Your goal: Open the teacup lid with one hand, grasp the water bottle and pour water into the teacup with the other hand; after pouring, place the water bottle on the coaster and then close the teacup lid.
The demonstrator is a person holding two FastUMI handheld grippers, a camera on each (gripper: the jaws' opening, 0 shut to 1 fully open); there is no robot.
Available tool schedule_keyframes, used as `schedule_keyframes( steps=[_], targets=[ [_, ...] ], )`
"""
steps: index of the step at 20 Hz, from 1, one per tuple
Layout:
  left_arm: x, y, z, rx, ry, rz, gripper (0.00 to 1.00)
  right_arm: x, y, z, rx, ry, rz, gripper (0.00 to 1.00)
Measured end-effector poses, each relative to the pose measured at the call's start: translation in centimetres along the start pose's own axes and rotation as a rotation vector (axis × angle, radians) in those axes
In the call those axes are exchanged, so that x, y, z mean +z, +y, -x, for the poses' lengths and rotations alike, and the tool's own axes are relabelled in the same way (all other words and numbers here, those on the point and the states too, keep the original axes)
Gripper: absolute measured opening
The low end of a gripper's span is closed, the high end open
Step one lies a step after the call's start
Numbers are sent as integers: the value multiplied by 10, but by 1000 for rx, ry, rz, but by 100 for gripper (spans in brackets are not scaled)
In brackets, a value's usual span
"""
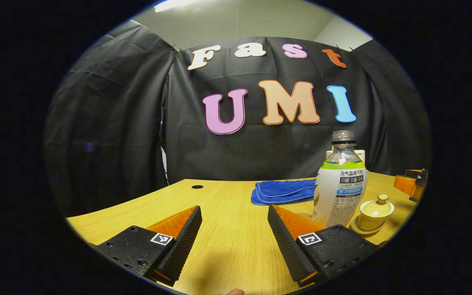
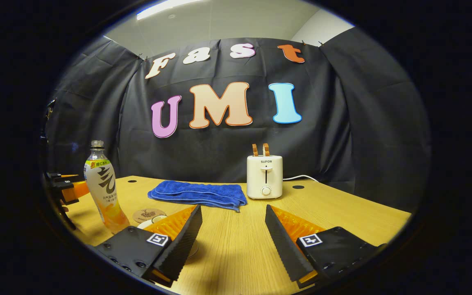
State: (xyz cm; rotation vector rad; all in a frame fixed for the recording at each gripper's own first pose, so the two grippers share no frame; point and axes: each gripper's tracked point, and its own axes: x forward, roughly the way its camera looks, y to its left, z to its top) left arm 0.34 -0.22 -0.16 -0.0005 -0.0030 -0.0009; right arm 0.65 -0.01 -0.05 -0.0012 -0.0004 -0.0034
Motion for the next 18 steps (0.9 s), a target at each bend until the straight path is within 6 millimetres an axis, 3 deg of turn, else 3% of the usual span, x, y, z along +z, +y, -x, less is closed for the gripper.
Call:
schedule_keyframes(
  steps=[5, 10, 18],
  targets=[
    [-1, -1, 0, -5, 1, 1, 94, 0, 2, 0, 11, -1, 0, 100],
    [-1, -2, 0, -7, 2, 3, 94, 0, 6, 0, 29, 0, 6, 96],
    [0, -2, 1, -9, 3, 2, 94, 25, 40, 1, 138, -33, 32, 98]
  ],
)
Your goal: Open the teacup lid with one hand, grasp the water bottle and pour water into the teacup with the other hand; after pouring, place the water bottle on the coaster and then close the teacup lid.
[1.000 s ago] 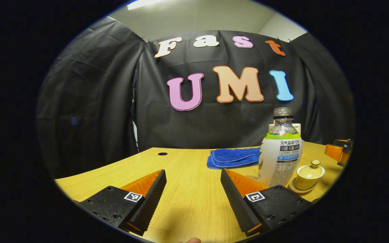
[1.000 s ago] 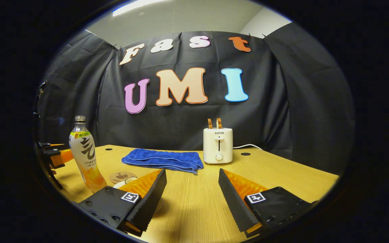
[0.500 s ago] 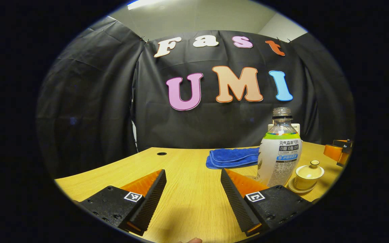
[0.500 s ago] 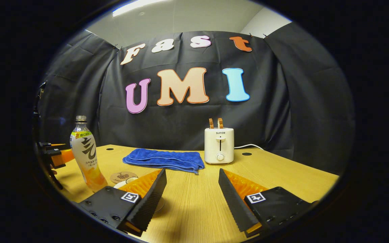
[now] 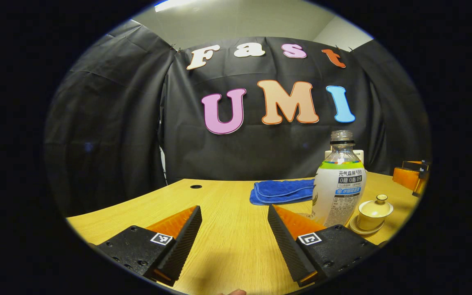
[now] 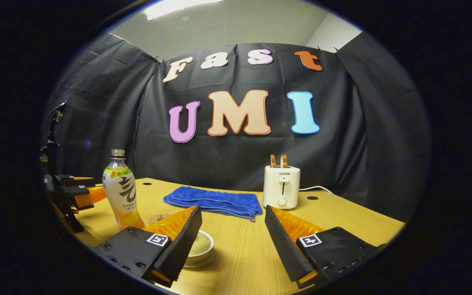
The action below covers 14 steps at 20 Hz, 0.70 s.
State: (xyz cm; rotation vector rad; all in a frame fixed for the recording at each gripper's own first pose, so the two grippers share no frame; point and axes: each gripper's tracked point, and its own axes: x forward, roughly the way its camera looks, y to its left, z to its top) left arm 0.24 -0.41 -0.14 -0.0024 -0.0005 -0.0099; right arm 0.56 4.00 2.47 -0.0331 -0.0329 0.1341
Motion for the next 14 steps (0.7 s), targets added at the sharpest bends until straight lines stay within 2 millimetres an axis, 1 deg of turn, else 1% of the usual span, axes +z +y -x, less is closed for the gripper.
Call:
schedule_keyframes(
  steps=[1, 2, 3, 4, 6, 7, 8, 10, 12, 13, 14],
  targets=[
    [-1, -1, -1, -5, 1, 0, 94, 1, 7, -1, 20, 9, -8, 100],
    [0, -3, -1, -12, 1, 1, 94, 0, 13, -3, 39, 24, -10, 95],
    [-1, -3, 0, -13, 0, 1, 94, -3, 18, -4, 55, 41, -8, 100],
    [0, -2, -1, -13, 1, 0, 94, -5, 23, -5, 71, 59, -3, 95],
    [0, -2, 0, -13, 1, 0, 95, -10, 34, -8, 100, 92, 4, 96],
    [-1, -2, 0, -13, 1, 1, 94, -15, 39, -9, 114, 109, 5, 99],
    [0, -3, 0, -13, 1, 1, 95, -18, 44, -9, 129, 123, 3, 99],
    [0, -3, -1, -13, 1, 1, 94, -25, 51, -11, 146, 146, 10, 98],
    [0, -3, 0, -13, 1, 1, 94, -29, 55, -11, 156, 160, 32, 95],
    [0, -3, 0, -13, 1, 1, 94, -32, 58, -12, 161, 165, 40, 95],
    [0, -4, 0, -13, 1, 1, 95, -33, 60, -12, 165, 171, 46, 99]
  ],
)
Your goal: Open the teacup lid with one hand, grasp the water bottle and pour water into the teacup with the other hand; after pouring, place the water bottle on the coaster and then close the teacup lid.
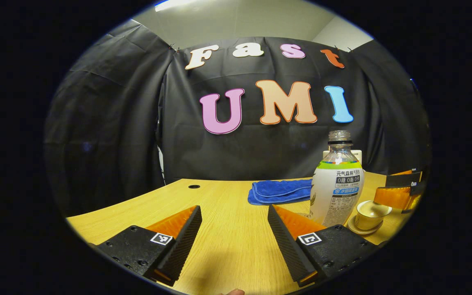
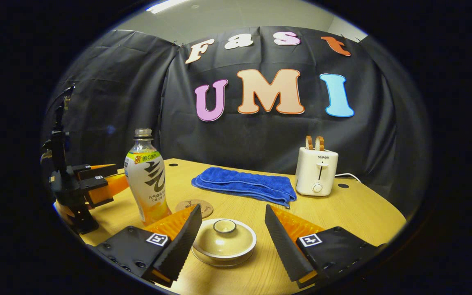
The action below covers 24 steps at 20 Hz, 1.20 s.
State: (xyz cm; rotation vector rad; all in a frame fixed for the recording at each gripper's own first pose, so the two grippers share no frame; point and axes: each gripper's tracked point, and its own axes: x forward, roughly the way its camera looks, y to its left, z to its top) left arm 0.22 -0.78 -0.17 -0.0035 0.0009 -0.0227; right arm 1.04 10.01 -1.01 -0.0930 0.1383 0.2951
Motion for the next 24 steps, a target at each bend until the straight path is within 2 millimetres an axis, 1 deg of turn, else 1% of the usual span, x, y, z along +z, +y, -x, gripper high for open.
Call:
schedule_keyframes(
  steps=[1, 2, 3, 7, 9, 11, 12, 13, 14, 15, 17, 19, 20, 24],
  targets=[
    [0, 0, 1, 0, 0, 0, 94, -3, 2, -2, 6, 5, 2, 95],
    [0, 0, 1, 0, 0, 0, 94, -3, 3, -3, 6, 10, 3, 98],
    [0, 0, 1, 1, 1, 0, 94, -6, 4, -4, 7, 19, 6, 97],
    [0, 0, 0, 1, 1, 0, 94, -15, 3, -7, 2, 53, 8, 78],
    [0, 0, 0, 1, 1, 0, 95, -19, 4, -7, 8, 71, 12, 77],
    [0, 0, 0, 1, 1, 0, 95, -17, 7, -6, 14, 59, 14, 77],
    [0, 0, 0, 1, 1, 0, 95, -16, 6, -7, 10, 56, 22, 54],
    [0, -1, 0, 1, 2, 1, 95, -17, 6, -7, 11, 58, 26, 46],
    [1, 0, 1, 1, 2, 1, 95, -17, 6, -8, 11, 57, 30, 54],
    [0, 0, 0, 1, 2, 1, 95, -18, 11, -8, 30, 55, 28, 54],
    [0, 0, 1, 2, 1, 0, 95, -18, 7, -9, 13, 51, 20, 34],
    [0, 0, 1, 2, 1, 0, 95, -17, 8, -8, 18, 51, 10, 35],
    [0, 0, 0, 2, 2, 0, 94, -16, 8, -8, 19, 50, 10, 30],
    [0, 0, 1, 1, 0, 0, 94, -16, 6, -8, 18, 46, -23, 31]
  ],
)
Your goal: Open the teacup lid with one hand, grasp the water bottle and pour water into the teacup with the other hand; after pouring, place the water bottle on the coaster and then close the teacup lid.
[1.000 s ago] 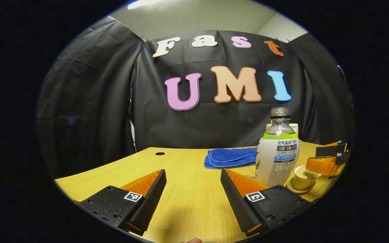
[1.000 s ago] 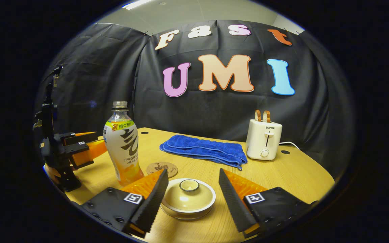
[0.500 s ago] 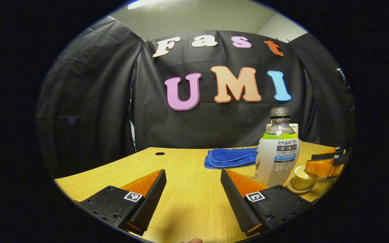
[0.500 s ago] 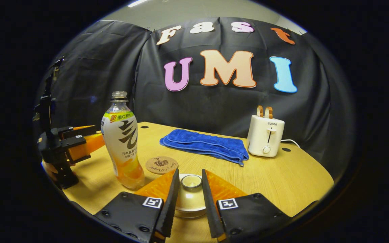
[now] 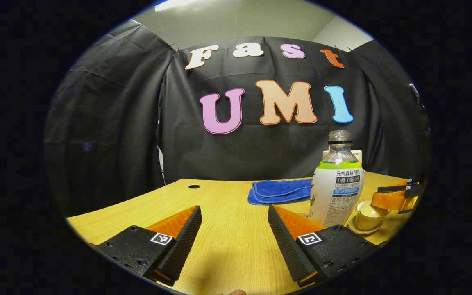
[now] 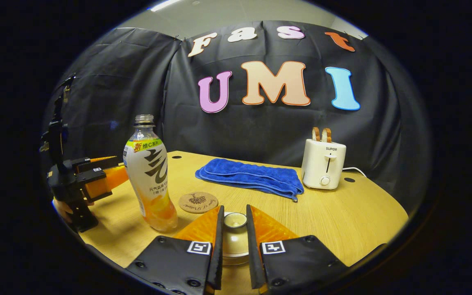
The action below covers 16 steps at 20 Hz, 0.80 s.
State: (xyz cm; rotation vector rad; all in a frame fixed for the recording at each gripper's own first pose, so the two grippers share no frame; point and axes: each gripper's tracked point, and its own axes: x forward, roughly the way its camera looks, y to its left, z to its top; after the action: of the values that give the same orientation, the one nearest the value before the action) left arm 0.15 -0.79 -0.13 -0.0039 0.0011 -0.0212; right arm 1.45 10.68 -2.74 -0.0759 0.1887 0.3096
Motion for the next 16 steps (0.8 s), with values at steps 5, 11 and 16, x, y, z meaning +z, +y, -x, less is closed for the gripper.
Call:
schedule_keyframes(
  steps=[5, 11, 16],
  targets=[
    [0, -1, 1, -4, -1, 0, 95, 13, -8, 8, -18, -38, -32, 29],
    [-1, 6, 0, 20, 4, -1, 94, 26, -18, 27, -35, -68, -46, 31],
    [0, -8, 1, -39, 1, 2, 95, 38, -30, 48, -46, -96, -63, 30]
  ],
)
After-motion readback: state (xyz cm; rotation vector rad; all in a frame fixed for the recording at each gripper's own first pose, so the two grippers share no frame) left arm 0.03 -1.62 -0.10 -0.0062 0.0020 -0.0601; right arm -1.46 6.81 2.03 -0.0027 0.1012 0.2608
